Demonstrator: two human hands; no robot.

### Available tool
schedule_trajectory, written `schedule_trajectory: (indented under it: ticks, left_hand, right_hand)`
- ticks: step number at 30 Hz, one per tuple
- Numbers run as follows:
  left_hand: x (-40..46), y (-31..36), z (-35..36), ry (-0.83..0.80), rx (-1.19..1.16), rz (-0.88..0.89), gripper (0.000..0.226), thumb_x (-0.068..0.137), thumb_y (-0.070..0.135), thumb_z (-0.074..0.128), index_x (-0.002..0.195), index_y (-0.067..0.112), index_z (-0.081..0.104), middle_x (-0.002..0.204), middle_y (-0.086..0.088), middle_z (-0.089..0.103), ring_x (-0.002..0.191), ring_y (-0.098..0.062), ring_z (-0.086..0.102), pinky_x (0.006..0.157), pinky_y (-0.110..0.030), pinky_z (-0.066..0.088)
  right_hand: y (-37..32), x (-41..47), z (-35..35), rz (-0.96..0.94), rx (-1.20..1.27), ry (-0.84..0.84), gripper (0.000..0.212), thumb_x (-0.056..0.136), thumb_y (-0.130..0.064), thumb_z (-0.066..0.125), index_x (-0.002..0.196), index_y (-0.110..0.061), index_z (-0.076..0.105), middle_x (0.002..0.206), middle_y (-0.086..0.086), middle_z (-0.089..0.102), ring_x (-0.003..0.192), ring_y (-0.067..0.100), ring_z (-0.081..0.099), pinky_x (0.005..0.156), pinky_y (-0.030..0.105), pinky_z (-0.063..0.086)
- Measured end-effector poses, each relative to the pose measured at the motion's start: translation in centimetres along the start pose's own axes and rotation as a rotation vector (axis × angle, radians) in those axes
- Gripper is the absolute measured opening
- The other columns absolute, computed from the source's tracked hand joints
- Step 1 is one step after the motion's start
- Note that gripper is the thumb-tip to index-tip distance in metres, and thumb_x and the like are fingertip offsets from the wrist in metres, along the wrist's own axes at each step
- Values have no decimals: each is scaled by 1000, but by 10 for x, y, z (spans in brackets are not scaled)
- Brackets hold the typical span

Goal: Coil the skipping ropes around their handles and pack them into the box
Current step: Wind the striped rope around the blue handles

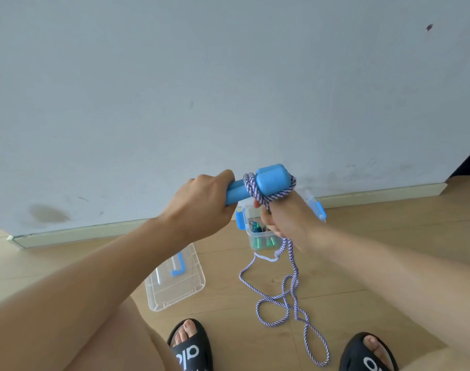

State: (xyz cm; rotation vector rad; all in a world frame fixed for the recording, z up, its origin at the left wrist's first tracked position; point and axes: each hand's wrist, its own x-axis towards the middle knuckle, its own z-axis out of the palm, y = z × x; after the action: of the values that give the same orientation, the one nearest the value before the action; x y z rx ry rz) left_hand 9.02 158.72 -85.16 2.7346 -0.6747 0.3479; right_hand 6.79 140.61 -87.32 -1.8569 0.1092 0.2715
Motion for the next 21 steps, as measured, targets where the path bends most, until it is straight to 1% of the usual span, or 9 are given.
schedule_trajectory:
  ticks: [2, 4, 6, 8, 12, 15, 17, 19, 21]
  left_hand:
    - [4, -9, 3, -22, 45, -75, 10, 90, 22, 49, 84, 20, 41, 62, -1, 47, 57, -30, 47, 51, -32, 32]
    - [6, -16, 6, -77, 138, -109, 8, 91, 22, 48, 88, 18, 42, 65, -3, 48, 59, -29, 50, 51, -32, 36]
    - [5, -20, 11, -158, 285, -87, 7, 91, 21, 45, 90, 17, 40, 66, -1, 46, 56, -26, 47, 53, -32, 37]
    - [3, -21, 13, -221, 407, -53, 7, 92, 19, 44, 91, 16, 38, 65, 1, 42, 52, -21, 41, 53, -33, 36]
    - [2, -10, 16, -258, 540, 91, 7, 94, 19, 42, 100, 16, 41, 65, 4, 39, 52, -21, 40, 55, -33, 35]
    - [-4, 8, 18, -265, 560, 199, 23, 92, 16, 40, 115, 15, 44, 79, 0, 54, 60, -26, 43, 56, -34, 32]
    - [-7, 16, 20, -211, 511, 282, 18, 88, 16, 47, 106, 15, 46, 80, -2, 58, 57, -28, 44, 53, -34, 33]
    - [-9, 22, 20, -132, 455, 382, 19, 73, 14, 62, 86, 14, 48, 61, -1, 54, 42, -28, 43, 41, -30, 32]
    - [-11, 27, 18, -100, 385, 417, 25, 60, 14, 67, 76, 14, 48, 51, 1, 48, 32, -26, 36, 36, -25, 25]
  right_hand:
    - [5, -11, 15, -103, -192, 118, 29, 103, -20, 34, 81, -12, 50, 56, -2, 48, 53, 19, 42, 54, 31, 36]
    - [9, -26, 23, -244, -488, 73, 30, 104, -28, 36, 79, -16, 46, 65, 2, 53, 64, 26, 46, 70, 40, 37]
    - [3, -39, 23, -320, -666, -21, 35, 103, -31, 39, 69, -22, 35, 63, 2, 48, 62, 26, 44, 71, 43, 41]
    - [-9, -41, 14, -390, -772, -45, 41, 101, -35, 43, 64, -21, 32, 56, -3, 42, 55, 20, 39, 62, 40, 40]
    - [-39, -28, -12, -555, -795, 26, 48, 100, -42, 46, 60, -16, 35, 51, -1, 38, 50, 16, 34, 51, 34, 26]
    - [-48, -11, -26, -549, -854, 39, 55, 99, -50, 47, 58, -16, 35, 50, -1, 35, 50, 15, 31, 51, 34, 24]
    - [-48, 1, -33, -499, -869, 12, 58, 97, -56, 47, 59, -15, 33, 49, -3, 31, 48, 15, 28, 51, 33, 23]
    - [-46, 12, -41, -447, -843, -21, 60, 95, -59, 49, 59, -15, 30, 47, -5, 26, 45, 15, 25, 51, 32, 22]
    - [-43, 19, -44, -421, -780, -58, 61, 93, -60, 52, 58, -15, 31, 47, -5, 24, 44, 13, 24, 51, 32, 22]
